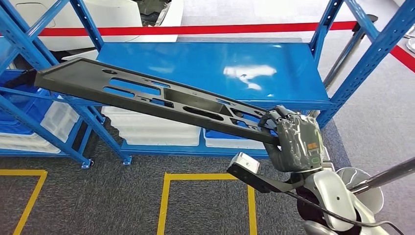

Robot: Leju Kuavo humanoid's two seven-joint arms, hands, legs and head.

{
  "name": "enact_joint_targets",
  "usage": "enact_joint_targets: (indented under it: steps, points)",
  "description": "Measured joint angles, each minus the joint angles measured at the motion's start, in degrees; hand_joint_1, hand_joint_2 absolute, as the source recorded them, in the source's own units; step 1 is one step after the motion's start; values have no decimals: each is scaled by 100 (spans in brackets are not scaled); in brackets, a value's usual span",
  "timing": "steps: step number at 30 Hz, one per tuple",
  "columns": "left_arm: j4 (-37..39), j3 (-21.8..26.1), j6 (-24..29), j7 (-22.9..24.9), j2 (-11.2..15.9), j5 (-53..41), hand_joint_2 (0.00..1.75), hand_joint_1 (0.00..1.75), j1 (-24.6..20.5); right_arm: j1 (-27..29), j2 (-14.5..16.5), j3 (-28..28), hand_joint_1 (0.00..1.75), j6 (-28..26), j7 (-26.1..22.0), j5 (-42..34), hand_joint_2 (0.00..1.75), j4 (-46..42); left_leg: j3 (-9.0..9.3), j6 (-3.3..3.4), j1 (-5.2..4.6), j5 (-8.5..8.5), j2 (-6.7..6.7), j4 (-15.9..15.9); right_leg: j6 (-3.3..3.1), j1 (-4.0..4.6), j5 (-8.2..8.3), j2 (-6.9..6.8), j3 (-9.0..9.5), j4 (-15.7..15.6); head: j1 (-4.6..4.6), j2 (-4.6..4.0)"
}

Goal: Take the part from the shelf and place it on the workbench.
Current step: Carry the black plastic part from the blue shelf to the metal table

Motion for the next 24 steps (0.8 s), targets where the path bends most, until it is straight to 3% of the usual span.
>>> enact_joint_targets:
  steps: [1,2,4,6,8,10,12,15,16,17,18,19,21,23,24]
  points:
    - [0,0,0,-5,0,1,175,0,-3,6,0,0,175,-6,0,-19,175,1,-58,-14,-2,-55,-4,218,-1,3,1,27,-4,9,-16,0]
    - [0,0,0,-11,0,2,175,0,-3,10,0,1,175,-15,0,-37,175,1,-27,-19,-1,-3,-8,237,-1,5,1,63,-7,22,-29,0]
    - [1,-1,0,-10,0,4,175,0,3,14,0,1,175,-37,0,-61,175,1,267,-12,19,353,-48,-306,9,4,-6,153,-11,58,-57,0]
    - [2,-2,0,-7,0,4,175,0,17,12,0,0,175,-58,0,-70,175,0,546,18,57,612,-200,-952,42,16,-13,244,-56,114,-81,0]
    - [2,-2,0,-6,0,4,175,0,22,14,-1,-1,175,-74,0,-74,175,-1,611,67,65,620,-287,-1208,107,20,12,328,-149,155,-80,0]
    - [1,-3,0,-5,-3,4,175,0,16,27,-5,-2,175,-80,0,-78,175,-1,602,128,69,626,-212,-1282,175,7,35,374,-218,176,-75,-1]
    - [0,-5,0,-4,-5,3,175,0,19,31,-12,-7,175,-81,-4,-88,175,-1,602,196,99,666,-117,-1335,244,11,-113,249,-320,380,-29,-1]
    - [0,-7,0,-4,-4,3,175,0,29,36,-15,-12,175,-80,-6,-115,175,-1,584,251,109,684,32,-1354,342,-14,-596,22,-748,1336,75,0]
    - [1,-7,0,-3,-2,3,175,0,32,43,-15,-12,175,-80,-5,-122,175,-1,580,254,107,683,80,-1353,361,-27,-668,-2,-860,1596,93,0]
    - [1,-7,0,-3,-1,4,175,0,34,48,-15,-12,175,-80,-4,-126,175,-1,581,255,106,682,128,-1352,371,-36,-632,-19,-880,1666,111,0]
    - [2,-7,0,-2,1,4,175,0,35,49,-15,-12,175,-80,-4,-128,175,-1,587,253,106,679,173,-1352,371,-42,-490,-41,-786,1500,128,0]
    - [2,-7,0,-1,2,4,175,0,36,49,-15,-13,175,-80,-4,-130,175,-1,597,248,106,673,213,-1352,363,-44,-282,-88,-601,1145,149,0]
    - [4,-7,0,0,6,4,175,0,41,43,-15,-15,175,-79,-4,-132,175,-2,607,225,78,657,272,-1344,315,-9,-10,-294,-238,397,189,0]
    - [7,-7,0,0,11,4,175,0,47,36,-16,-16,175,-78,-2,-134,175,-4,600,187,37,653,325,-1344,245,39,19,-408,-145,113,202,0]
    - [7,-7,0,0,12,5,175,0,49,33,-16,-16,175,-78,-1,-134,175,-5,602,166,25,654,361,-1348,207,50,29,-369,-163,92,199,0]
